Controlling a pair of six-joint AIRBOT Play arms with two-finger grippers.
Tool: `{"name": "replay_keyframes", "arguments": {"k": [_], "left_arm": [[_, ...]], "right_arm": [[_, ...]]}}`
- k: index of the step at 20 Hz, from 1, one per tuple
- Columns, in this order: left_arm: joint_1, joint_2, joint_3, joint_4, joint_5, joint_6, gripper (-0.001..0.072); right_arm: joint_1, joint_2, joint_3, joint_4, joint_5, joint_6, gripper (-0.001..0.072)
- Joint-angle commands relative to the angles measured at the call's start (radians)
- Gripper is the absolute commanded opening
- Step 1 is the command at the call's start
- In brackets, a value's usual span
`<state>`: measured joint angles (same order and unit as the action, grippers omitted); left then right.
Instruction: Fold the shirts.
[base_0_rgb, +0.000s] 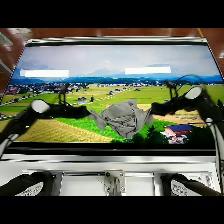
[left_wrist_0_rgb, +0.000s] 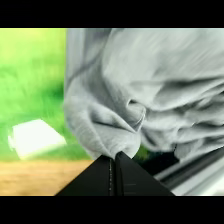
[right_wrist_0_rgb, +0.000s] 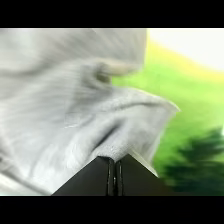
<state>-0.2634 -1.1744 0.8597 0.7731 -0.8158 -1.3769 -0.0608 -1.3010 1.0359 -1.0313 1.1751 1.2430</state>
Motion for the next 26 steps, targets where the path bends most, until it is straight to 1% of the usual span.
{"name": "replay_keyframes", "arguments": {"k": [1, 3, 5, 7, 9, 11, 12, 13, 15, 16, 18, 20, 21, 23, 24, 25, 26], "left_arm": [[0.142, 0.199, 0.225, 0.28, -0.117, -0.034, 0.0028], [0.214, 0.307, 0.413, 0.358, -0.135, -0.034, 0.0028], [0.267, 0.387, 0.595, 0.363, -0.116, -0.034, 0.0029], [0.281, 0.444, 0.742, 0.365, -0.09, -0.03, 0.003], [0.282, 0.488, 0.845, 0.399, -0.086, -0.03, 0.003], [0.282, 0.534, 0.883, 0.496, -0.086, -0.031, 0.003], [0.282, 0.558, 0.881, 0.559, -0.099, -0.031, 0.003], [0.282, 0.569, 0.881, 0.612, -0.139, -0.032, 0.003], [0.282, 0.57, 0.879, 0.683, -0.284, -0.034, 0.003], [0.282, 0.565, 0.862, 0.706, -0.362, -0.034, 0.003], [0.282, 0.564, 0.782, 0.732, -0.46, -0.033, 0.003], [0.282, 0.565, 0.66, 0.734, -0.486, -0.034, 0.003], [0.282, 0.565, 0.594, 0.724, -0.486, -0.034, 0.003], [0.282, 0.563, 0.436, 0.659, -0.483, -0.037, 0.003], [0.282, 0.563, 0.352, 0.602, -0.471, -0.06, 0.003], [0.281, 0.563, 0.261, 0.521, -0.444, -0.082, 0.003], [0.276, 0.563, 0.159, 0.426, -0.402, -0.083, 0.0029]], "right_arm": [[-0.04, 0.201, 0.238, -0.146, 0.03, -0.033, 0.0056], [-0.061, 0.322, 0.406, -0.145, -0.053, -0.03, 0.0056], [-0.06, 0.418, 0.555, -0.137, -0.144, -0.005, 0.0056], [-0.06, 0.49, 0.657, -0.122, -0.207, 0.005, 0.0056], [-0.061, 0.546, 0.719, -0.138, -0.201, 0.018, 0.0056], [-0.061, 0.593, 0.735, -0.191, -0.188, 0.048, 0.0056], [-0.061, 0.611, 0.735, -0.232, -0.189, 0.07, 0.0056], [-0.061, 0.621, 0.735, -0.27, -0.192, 0.09, 0.0055], [-0.061, 0.622, 0.735, -0.326, -0.215, 0.115, 0.0056], [-0.061, 0.608, 0.735, -0.33, -0.243, 0.115, 0.0056], [-0.061, 0.557, 0.735, -0.328, -0.298, 0.119, 0.0056], [-0.061, 0.477, 0.735, -0.322, -0.338, 0.153, 0.0056], [-0.061, 0.425, 0.735, -0.295, -0.359, 0.159, 0.0056], [-0.061, 0.304, 0.735, -0.189, -0.413, 0.163, 0.0056], [-0.061, 0.233, 0.735, -0.103, -0.441, 0.163, 0.0056], [-0.06, 0.164, 0.735, -0.014, -0.459, 0.163, 0.0056], [-0.051, 0.087, 0.735, 0.068, -0.465, 0.162, 0.0056]]}}
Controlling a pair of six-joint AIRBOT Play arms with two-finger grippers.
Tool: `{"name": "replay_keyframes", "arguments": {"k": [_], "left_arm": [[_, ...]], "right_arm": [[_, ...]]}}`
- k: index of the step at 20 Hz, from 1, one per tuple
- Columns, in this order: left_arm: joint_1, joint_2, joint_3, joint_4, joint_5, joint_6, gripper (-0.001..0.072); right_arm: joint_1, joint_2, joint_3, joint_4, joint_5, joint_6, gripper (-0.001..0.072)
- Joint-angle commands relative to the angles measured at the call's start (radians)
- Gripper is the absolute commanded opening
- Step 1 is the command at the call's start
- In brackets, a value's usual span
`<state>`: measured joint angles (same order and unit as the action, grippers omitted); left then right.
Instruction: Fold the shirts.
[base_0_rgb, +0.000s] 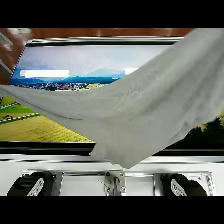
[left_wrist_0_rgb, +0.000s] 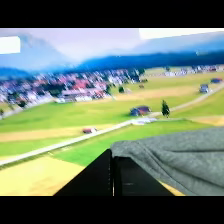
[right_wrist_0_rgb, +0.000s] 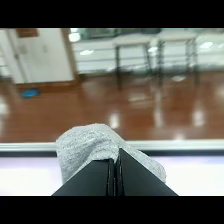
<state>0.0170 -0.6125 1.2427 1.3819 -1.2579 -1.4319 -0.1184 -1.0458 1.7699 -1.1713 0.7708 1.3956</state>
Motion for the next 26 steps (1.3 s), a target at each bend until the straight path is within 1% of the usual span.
{"name": "replay_keyframes", "arguments": {"k": [1, 3, 5, 7, 8, 10, 11, 12, 13, 14, 15, 16, 19, 20, 21, 22, 24, 26], "left_arm": [[-0.021, 0.002, -0.329, -0.253, 0.105, -0.028, 0.003], [-0.078, 0.001, -0.519, -0.307, 0.237, -0.029, 0.003], [-0.137, 0.001, -0.671, -0.309, 0.33, -0.061, 0.003], [-0.187, 0.001, -0.787, -0.31, 0.386, -0.121, 0.003], [-0.206, 0.001, -0.822, -0.31, 0.405, -0.138, 0.003], [-0.234, 0.001, -0.854, -0.31, 0.435, -0.145, 0.003], [-0.241, 0.001, -0.854, -0.31, 0.445, -0.145, 0.003], [-0.241, 0.002, -0.853, -0.31, 0.452, -0.145, 0.003], [-0.241, 0.002, -0.852, -0.31, 0.455, -0.145, 0.003], [-0.241, 0.002, -0.852, -0.309, 0.455, -0.144, 0.003], [-0.241, 0.002, -0.852, -0.31, 0.455, -0.144, 0.003], [-0.241, 0.002, -0.852, -0.31, 0.454, -0.144, 0.003], [-0.241, 0.002, -0.852, -0.309, 0.455, -0.143, 0.003], [-0.241, 0.002, -0.852, -0.309, 0.455, -0.14, 0.003], [-0.241, 0.002, -0.852, -0.309, 0.455, -0.14, 0.0031], [-0.241, 0.002, -0.852, -0.309, 0.455, -0.14, 0.003], [-0.241, 0.002, -0.852, -0.309, 0.455, -0.14, 0.003], [-0.241, 0.002, -0.852, -0.309, 0.455, -0.14, 0.0031]], "right_arm": [[0.02, -0.24, 0.001, 0.264, -0.057, 0.01, 0.0056], [0.064, -0.383, 0.001, 0.311, -0.002, 0.012, 0.0056], [0.105, -0.513, 0.001, 0.309, 0.139, 0.031, 0.0056], [0.138, -0.628, 0.001, 0.296, 0.294, 0.038, 0.0056], [0.15, -0.673, 0.001, 0.294, 0.347, 0.047, 0.0056], [0.161, -0.735, 0.001, 0.299, 0.401, 0.125, 0.0057], [0.161, -0.747, 0.001, 0.303, 0.411, 0.142, 0.0088], [0.156, -0.744, 0.002, 0.303, 0.415, 0.14, 0.0217], [0.142, -0.73, 0.002, 0.304, 0.44, 0.134, 0.0544], [0.118, -0.709, 0.002, 0.293, 0.487, 0.097, 0.0638], [0.08, -0.681, 0.002, 0.251, 0.552, 0.077, 0.0638], [0.035, -0.653, 0.002, 0.19, 0.626, 0.078, 0.0637], [-0.123, -0.594, -0.02, -0.002, 0.97, 0.092, 0.0635], [-0.163, -0.566, -0.076, -0.021, 1.032, 0.074, 0.0635], [-0.197, -0.522, -0.171, -0.018, 1.036, 0.056, 0.0635], [-0.225, -0.458, -0.309, -0.015, 0.983, 0.042, 0.0635], [-0.253, -0.329, -0.62, 0.001, 0.806, 0.043, 0.0636], [-0.253, -0.245, -0.899, 0.117, 0.658, 0.037, 0.0638]]}}
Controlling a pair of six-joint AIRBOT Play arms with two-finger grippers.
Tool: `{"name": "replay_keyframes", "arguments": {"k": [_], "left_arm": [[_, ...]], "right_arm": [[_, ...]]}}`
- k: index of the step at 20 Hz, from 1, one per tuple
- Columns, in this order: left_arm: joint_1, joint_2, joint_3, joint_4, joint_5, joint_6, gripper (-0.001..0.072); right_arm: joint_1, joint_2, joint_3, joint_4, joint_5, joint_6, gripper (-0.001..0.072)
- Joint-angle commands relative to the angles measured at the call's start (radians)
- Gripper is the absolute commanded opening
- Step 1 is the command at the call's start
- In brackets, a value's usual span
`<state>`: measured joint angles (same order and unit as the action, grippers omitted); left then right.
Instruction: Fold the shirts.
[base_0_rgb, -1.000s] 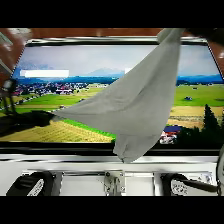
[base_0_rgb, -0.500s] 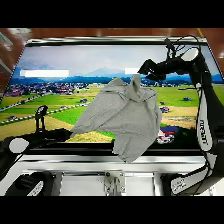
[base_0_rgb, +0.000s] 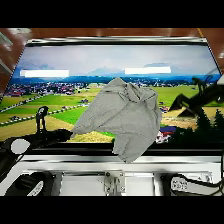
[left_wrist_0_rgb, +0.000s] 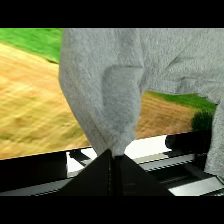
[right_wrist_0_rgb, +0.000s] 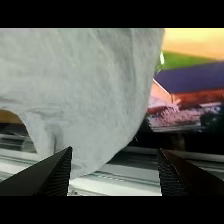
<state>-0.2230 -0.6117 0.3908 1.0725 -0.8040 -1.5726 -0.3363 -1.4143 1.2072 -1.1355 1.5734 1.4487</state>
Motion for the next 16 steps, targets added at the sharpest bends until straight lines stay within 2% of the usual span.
{"name": "replay_keyframes", "arguments": {"k": [1, 4, 9, 11, 13, 14, 15, 16], "left_arm": [[-0.001, 0.001, 0.0, 0.0, 0.002, 0.0, 0.0031], [-0.001, 0.001, 0.0, 0.0, 0.001, 0.0, 0.003], [-0.001, 0.001, 0.0, 0.0, 0.006, 0.0, 0.003], [-0.001, 0.001, 0.0, 0.0, 0.015, 0.0, 0.0031], [0.0, 0.001, 0.0, 0.0, 0.019, 0.0, 0.0031], [0.0, 0.001, 0.0, 0.0, 0.019, 0.0, 0.003], [0.0, 0.001, 0.0, 0.0, 0.019, 0.0, 0.0031], [0.0, 0.001, 0.0, 0.002, 0.019, 0.001, 0.0031]], "right_arm": [[-0.035, 0.142, -0.444, 0.165, -0.209, -0.038, 0.0638], [-0.035, 0.145, -0.608, 0.214, -0.343, -0.04, 0.0637], [-0.002, 0.145, -0.667, 0.215, -0.42, -0.031, 0.0637], [0.074, 0.144, -0.667, 0.219, -0.478, -0.001, 0.0636], [0.156, 0.144, -0.667, 0.218, -0.564, 0.071, 0.0633], [0.187, 0.144, -0.667, 0.219, -0.598, 0.108, 0.0577], [0.211, 0.145, -0.667, 0.221, -0.62, 0.131, 0.039], [0.226, 0.145, -0.667, 0.226, -0.63, 0.142, 0.0256]]}}
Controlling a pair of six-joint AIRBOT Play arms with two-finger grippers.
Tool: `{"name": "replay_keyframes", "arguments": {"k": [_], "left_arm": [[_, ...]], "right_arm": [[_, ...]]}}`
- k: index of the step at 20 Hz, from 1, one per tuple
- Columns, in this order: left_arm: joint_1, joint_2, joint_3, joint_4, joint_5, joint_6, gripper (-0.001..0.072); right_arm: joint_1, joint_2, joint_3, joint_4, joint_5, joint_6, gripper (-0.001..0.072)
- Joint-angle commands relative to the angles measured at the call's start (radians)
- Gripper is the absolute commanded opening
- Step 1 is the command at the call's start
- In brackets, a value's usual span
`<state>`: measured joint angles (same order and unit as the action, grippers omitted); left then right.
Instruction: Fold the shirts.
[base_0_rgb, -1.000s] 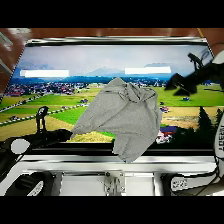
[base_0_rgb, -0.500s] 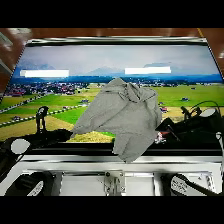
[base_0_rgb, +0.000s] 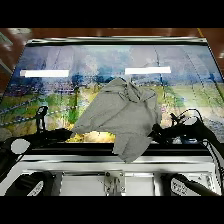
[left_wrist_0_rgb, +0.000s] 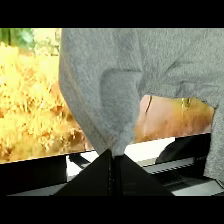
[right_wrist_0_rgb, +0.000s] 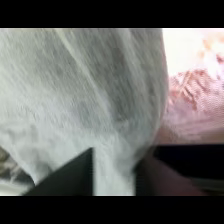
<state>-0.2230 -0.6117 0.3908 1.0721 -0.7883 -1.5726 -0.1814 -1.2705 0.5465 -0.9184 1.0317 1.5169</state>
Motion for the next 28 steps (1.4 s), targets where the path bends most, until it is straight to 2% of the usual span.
{"name": "replay_keyframes", "arguments": {"k": [1, 2, 6, 9, 12, 14, 15, 17, 20, 25, 28], "left_arm": [[0.0, 0.001, 0.0, 0.007, 0.004, 0.001, 0.003], [0.0, 0.001, 0.0, 0.017, 0.004, 0.001, 0.003], [0.013, 0.003, 0.118, 0.182, -0.05, 0.0, 0.003], [0.081, 0.003, 0.428, 0.342, -0.144, 0.0, 0.003], [0.148, 0.002, 0.851, 0.426, -0.162, 0.001, 0.003], [0.162, 0.002, 1.111, 0.428, -0.162, 0.001, 0.003], [0.162, 0.003, 1.225, 0.428, -0.163, 0.0, 0.003], [0.162, 0.006, 1.387, 0.428, -0.167, 0.0, 0.003], [0.162, 0.027, 1.515, 0.428, -0.238, 0.0, 0.003], [0.162, 0.053, 1.523, 0.443, -0.507, 0.0, 0.003], [0.162, 0.051, 1.46, 0.445, -0.611, 0.001, 0.003]], "right_arm": [[0.076, 0.001, -0.006, 0.023, -0.087, 0.068, 0.0149], [0.077, 0.001, 0.001, 0.041, -0.079, 0.041, 0.0055], [0.076, 0.086, 0.208, 0.035, 0.113, -0.228, 0.0055], [0.076, 0.268, 0.538, -0.053, 0.13, -0.284, 0.0055], [0.076, 0.425, 0.959, -0.238, -0.028, -0.265, 0.0055], [0.076, 0.476, 1.192, -0.363, -0.111, -0.188, 0.0055], [0.076, 0.488, 1.287, -0.419, -0.104, -0.147, 0.0055], [0.076, 0.51, 1.431, -0.514, -0.028, -0.08, 0.0055], [0.076, 0.558, 1.487, -0.571, 0.122, -0.015, 0.0055], [0.076, 0.594, 1.486, -0.585, 0.377, 0.006, 0.0056], [0.076, 0.575, 1.485, -0.645, 0.5, 0.071, 0.0055]]}}
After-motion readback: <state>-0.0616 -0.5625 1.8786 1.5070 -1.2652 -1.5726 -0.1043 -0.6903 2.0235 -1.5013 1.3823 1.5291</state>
